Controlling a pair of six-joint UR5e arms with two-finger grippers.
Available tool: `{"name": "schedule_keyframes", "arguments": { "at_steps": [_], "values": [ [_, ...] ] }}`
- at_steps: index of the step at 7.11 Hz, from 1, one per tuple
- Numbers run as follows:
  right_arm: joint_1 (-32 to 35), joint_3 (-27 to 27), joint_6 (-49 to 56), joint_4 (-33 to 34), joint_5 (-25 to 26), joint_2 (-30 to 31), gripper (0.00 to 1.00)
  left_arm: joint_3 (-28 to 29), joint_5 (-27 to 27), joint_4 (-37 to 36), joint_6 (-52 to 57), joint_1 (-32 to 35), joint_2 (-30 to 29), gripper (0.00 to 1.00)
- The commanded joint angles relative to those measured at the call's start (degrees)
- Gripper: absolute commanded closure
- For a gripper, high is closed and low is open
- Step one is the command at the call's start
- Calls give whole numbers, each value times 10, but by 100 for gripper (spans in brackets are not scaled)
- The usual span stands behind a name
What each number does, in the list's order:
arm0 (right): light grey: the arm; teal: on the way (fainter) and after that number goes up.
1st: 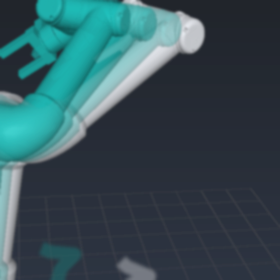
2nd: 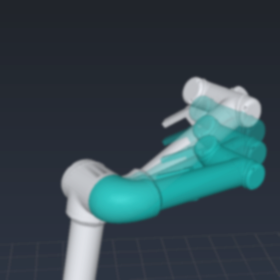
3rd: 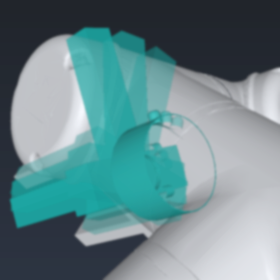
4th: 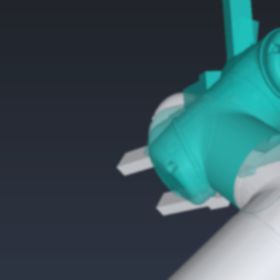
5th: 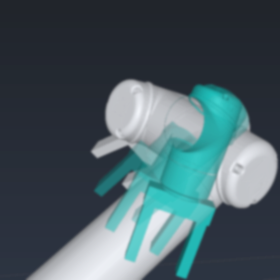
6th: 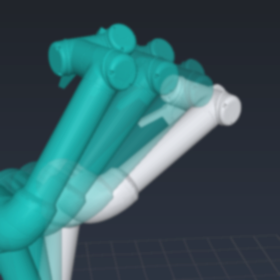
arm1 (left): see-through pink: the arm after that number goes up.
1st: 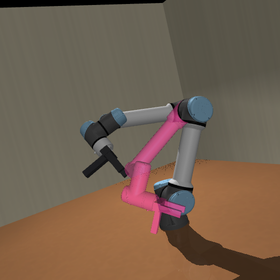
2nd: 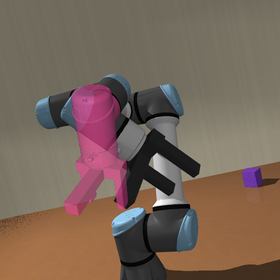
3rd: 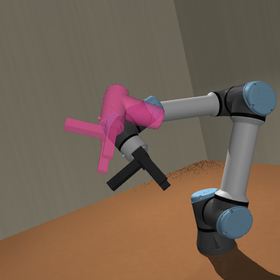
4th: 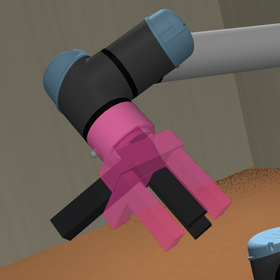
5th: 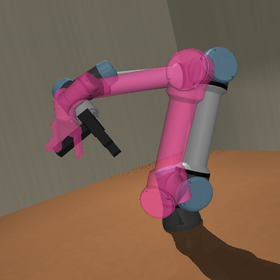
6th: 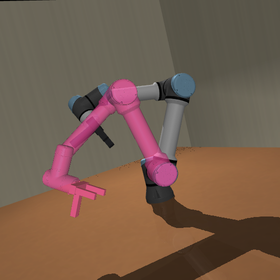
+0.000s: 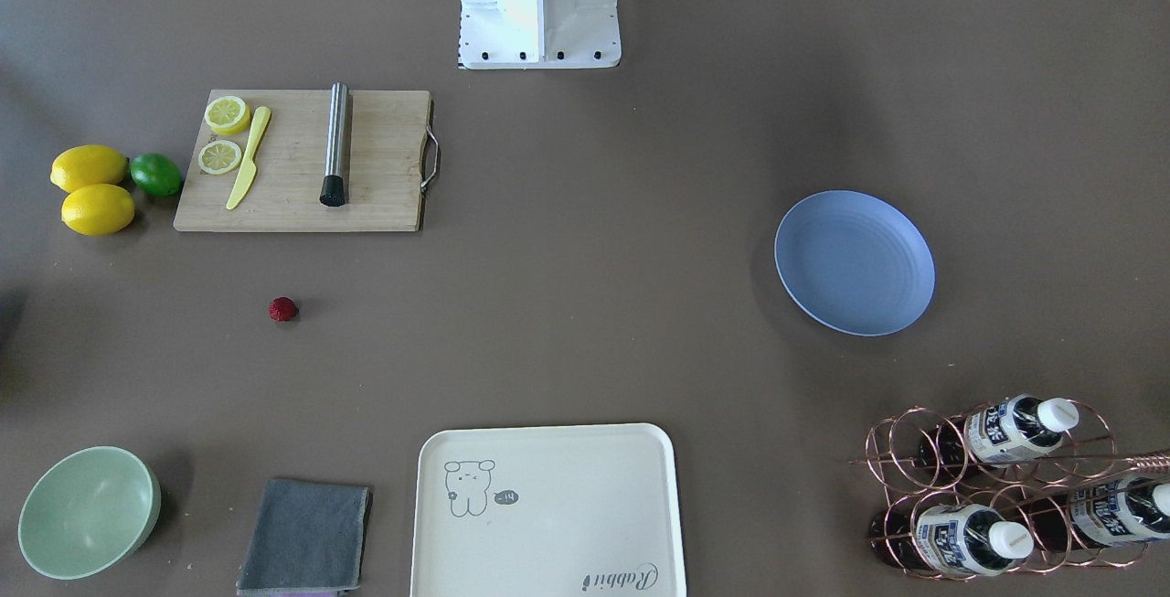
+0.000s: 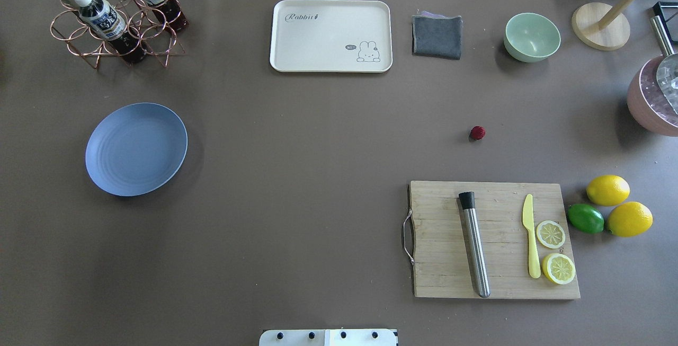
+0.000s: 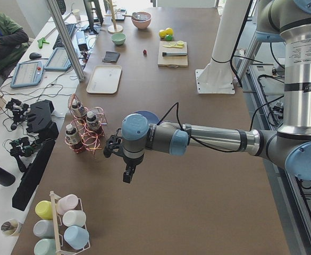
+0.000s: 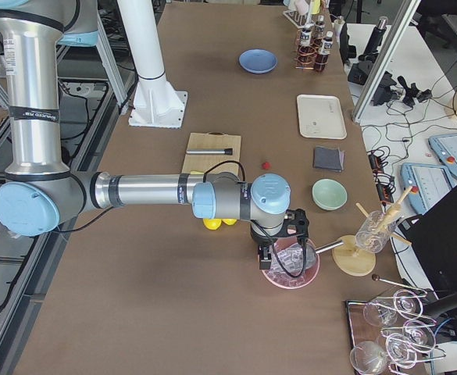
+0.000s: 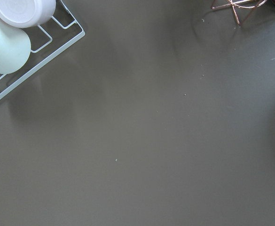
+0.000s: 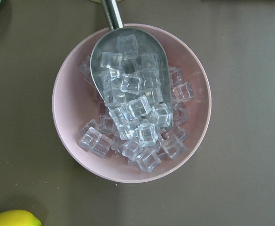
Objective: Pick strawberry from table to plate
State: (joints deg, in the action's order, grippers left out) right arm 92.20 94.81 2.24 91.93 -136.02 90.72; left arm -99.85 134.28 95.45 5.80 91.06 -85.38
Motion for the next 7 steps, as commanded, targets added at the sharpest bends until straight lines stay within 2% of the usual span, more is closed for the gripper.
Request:
{"name": "schedule_keyframes", "arguments": {
  "at_steps": [1,7],
  "values": [
    [0,-2,0,0,0,1,0,-5,-1,3,6,1,3,2],
    [1,2,0,0,1,5,0,-8,2,4,2,0,6,2]
  ]
}}
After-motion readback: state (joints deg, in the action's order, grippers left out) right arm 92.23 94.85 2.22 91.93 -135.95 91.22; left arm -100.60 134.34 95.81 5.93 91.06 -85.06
